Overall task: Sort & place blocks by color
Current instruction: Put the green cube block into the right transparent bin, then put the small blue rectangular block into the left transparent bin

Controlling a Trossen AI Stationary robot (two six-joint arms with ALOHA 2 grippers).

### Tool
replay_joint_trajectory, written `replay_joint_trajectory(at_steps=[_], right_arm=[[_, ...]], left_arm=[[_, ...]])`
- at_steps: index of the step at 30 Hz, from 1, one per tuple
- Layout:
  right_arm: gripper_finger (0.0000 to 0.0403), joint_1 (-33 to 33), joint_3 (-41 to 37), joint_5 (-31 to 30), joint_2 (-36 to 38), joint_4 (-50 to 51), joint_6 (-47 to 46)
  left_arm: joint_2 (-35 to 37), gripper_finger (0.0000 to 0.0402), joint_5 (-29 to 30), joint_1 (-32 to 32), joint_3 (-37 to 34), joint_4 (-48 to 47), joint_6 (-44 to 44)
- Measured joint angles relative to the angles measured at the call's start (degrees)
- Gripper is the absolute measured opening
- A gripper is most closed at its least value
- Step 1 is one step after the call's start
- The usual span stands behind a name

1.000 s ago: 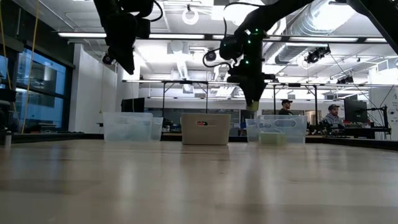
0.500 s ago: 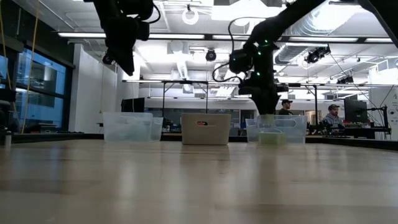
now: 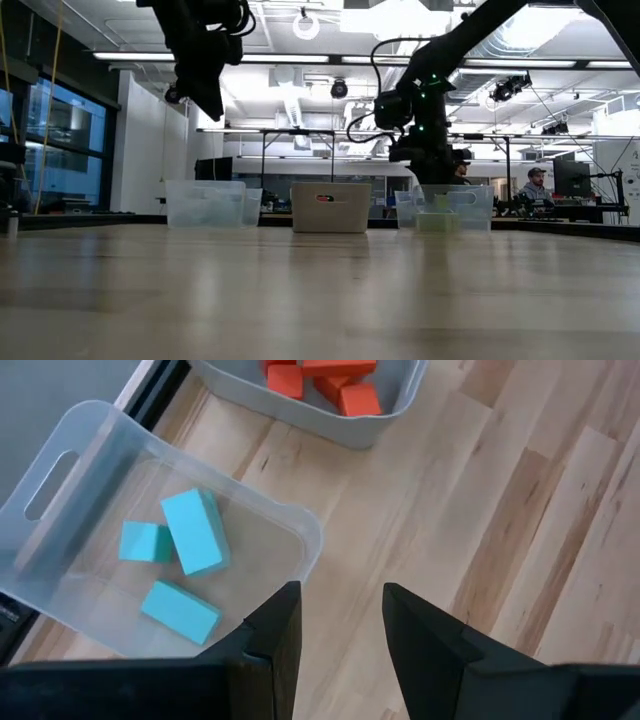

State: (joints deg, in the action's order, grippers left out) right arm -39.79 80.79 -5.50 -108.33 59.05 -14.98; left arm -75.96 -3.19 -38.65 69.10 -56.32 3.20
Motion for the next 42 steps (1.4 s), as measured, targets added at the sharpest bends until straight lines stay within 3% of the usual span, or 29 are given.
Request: replay_joint_trajectory(at_steps=[6,24,42], right_arm=[[0.015,-0.3,0.0,0.02,0.0,0.12,1.01],[0.0158,-2.36,0.15,1.9,0.0,0.1,4.63],[0.0158,-1.55,14.71,2.09,0.0,15.76,4.26]], left_arm=[[0.0,0.0117,0.0,0.0,0.0,0.88,0.0],[0.0,0.0117,0.0,0.0,0.0,0.9,-0.13],[0.0,0.0117,0.0,0.0,0.0,0.93,-1.04]])
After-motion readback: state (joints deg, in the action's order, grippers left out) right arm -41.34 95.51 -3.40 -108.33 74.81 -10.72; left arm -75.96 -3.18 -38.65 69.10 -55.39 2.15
